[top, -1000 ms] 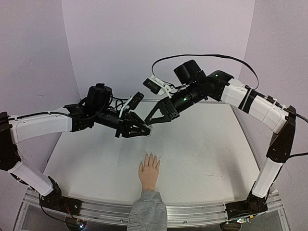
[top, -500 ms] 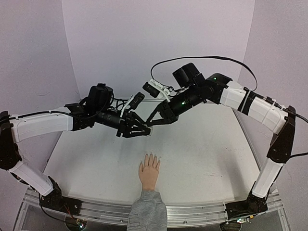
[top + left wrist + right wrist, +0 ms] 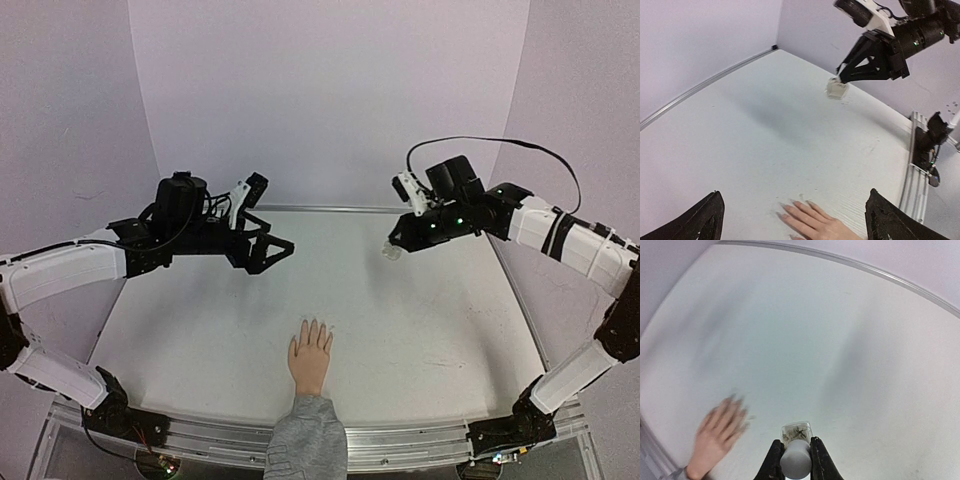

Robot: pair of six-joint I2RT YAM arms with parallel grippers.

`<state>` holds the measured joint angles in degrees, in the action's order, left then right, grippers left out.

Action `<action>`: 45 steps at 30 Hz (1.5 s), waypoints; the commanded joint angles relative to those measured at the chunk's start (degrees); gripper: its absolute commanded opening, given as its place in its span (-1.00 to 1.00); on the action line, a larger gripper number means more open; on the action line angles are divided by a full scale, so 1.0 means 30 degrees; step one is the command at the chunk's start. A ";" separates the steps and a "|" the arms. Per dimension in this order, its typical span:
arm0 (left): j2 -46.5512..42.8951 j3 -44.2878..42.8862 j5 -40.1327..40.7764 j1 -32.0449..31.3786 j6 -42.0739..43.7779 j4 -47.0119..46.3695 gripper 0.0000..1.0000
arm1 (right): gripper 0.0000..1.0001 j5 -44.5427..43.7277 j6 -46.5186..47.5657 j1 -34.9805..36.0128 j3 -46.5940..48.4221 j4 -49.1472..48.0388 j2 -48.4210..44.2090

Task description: Paint the nails

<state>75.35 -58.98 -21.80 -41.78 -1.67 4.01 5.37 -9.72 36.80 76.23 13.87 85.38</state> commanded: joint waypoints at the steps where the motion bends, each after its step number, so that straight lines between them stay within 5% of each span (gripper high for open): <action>1: -0.1309 0.0475 0.5616 0.0155 -0.0589 -0.0710 0.99 | -1.00 -0.5341 -0.1344 -0.2855 -0.2677 -0.0865 -0.0560; 12: -0.3091 0.1721 1.1452 0.0157 -0.1632 -0.0409 0.99 | -1.00 -0.8135 -0.1739 -0.3781 -0.5862 -0.5657 0.2280; 26: -0.5241 0.3469 1.2832 0.0157 -0.2066 0.0521 0.99 | -0.81 -0.7819 -0.2101 -0.3793 -0.5765 -0.7860 0.5996; 32: -0.5442 0.3570 1.3273 0.0186 -0.2289 0.0942 0.99 | -0.47 -0.7515 -0.2202 -0.3781 -0.5990 -0.8050 0.6385; 41: -0.6173 0.4222 1.4868 0.0530 -0.2779 0.0868 0.99 | 0.94 -0.7020 -0.1778 -0.3789 -0.6563 -0.7219 0.3293; 45: -0.6924 0.4523 1.5264 0.1203 -0.2812 0.0852 0.99 | 0.97 -0.6829 -0.1214 -0.3788 -0.7177 -0.6577 0.0926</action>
<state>57.71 -45.54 20.60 -39.94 -9.10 7.66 -15.22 -14.92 25.23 55.81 -8.73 96.90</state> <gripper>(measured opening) 0.995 0.982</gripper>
